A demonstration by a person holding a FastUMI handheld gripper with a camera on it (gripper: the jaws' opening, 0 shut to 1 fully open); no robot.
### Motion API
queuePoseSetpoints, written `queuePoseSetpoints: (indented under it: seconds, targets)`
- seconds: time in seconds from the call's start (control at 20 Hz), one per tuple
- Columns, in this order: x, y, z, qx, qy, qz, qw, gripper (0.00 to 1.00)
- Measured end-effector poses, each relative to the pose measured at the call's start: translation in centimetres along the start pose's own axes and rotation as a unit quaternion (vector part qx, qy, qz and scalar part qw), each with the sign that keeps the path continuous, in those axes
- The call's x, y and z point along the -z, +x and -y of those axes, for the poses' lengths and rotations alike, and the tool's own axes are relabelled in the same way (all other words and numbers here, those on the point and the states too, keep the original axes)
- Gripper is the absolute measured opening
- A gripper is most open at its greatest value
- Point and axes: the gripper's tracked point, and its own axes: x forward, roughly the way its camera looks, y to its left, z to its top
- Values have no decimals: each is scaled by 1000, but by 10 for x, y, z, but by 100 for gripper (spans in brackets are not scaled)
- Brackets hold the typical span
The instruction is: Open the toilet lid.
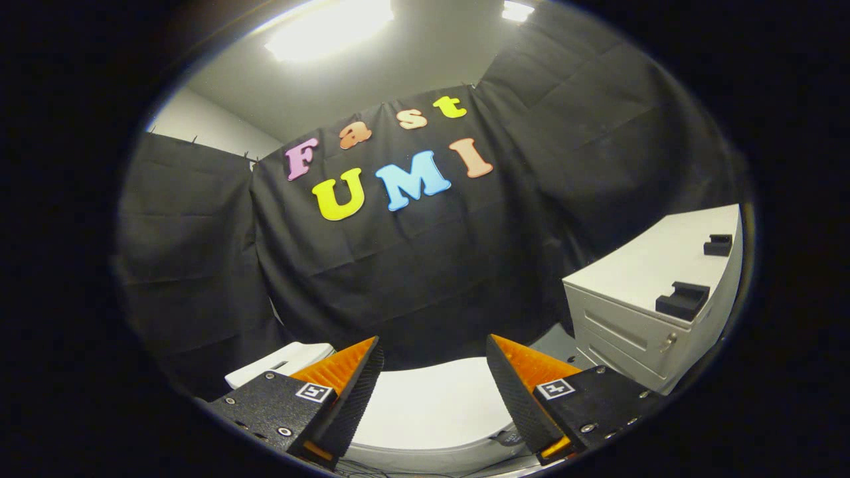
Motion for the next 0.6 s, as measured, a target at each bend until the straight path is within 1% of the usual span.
queuePoseSetpoints:
  seconds: [0.25,0.4,0.6]
  targets:
    - [54,16,37,36,64,-43,996,96]
    - [82,23,53,57,88,-61,993,96]
    - [112,21,71,78,133,-77,985,95]
